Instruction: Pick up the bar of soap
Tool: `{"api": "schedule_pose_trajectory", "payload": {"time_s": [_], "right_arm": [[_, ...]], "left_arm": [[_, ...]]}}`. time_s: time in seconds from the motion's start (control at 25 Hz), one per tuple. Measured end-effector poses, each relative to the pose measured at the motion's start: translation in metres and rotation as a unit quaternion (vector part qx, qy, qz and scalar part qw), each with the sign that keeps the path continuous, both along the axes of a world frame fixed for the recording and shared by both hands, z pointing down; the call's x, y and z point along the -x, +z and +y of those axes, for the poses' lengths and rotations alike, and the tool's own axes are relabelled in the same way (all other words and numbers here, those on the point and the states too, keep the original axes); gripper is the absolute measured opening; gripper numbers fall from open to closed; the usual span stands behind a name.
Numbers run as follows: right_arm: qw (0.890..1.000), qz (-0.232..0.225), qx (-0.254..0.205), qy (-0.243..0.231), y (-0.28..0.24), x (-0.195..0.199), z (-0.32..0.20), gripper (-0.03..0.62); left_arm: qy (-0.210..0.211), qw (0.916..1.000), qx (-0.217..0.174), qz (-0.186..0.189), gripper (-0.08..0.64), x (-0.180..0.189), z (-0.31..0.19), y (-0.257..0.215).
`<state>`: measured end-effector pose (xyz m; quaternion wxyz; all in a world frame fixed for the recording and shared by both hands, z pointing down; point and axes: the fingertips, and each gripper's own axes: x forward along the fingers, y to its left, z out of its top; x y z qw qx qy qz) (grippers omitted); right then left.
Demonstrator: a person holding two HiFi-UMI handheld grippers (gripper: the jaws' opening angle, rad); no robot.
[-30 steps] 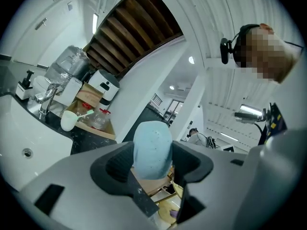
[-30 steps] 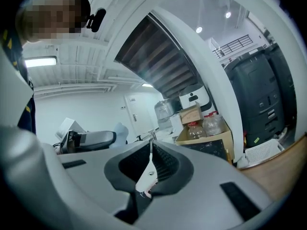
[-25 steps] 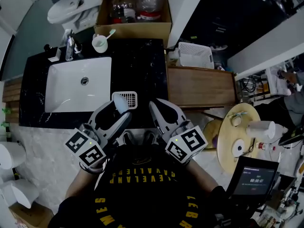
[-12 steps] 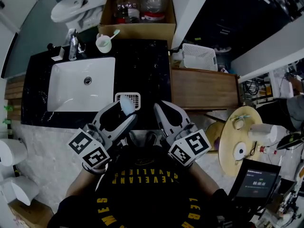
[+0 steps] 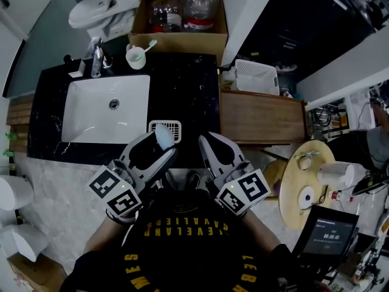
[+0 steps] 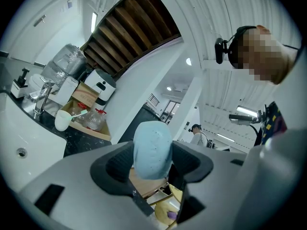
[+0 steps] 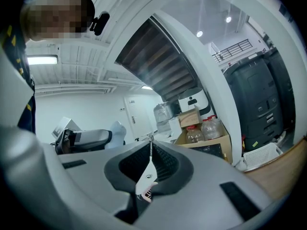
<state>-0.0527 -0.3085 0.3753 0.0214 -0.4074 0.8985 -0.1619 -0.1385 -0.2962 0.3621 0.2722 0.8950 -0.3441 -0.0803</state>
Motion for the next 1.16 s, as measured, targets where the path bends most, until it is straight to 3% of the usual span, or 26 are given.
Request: {"api": "schedule_pose_trajectory", "payload": {"time_s": [1.16], "right_arm": [[1.0, -0.002, -0.002, 0.0, 0.0006, 0.0009, 0.0038, 0.025]], "left_arm": [[0.003, 1.0, 0.004, -0.006, 0.265, 0.0001, 0.0002, 0.0024]]}}
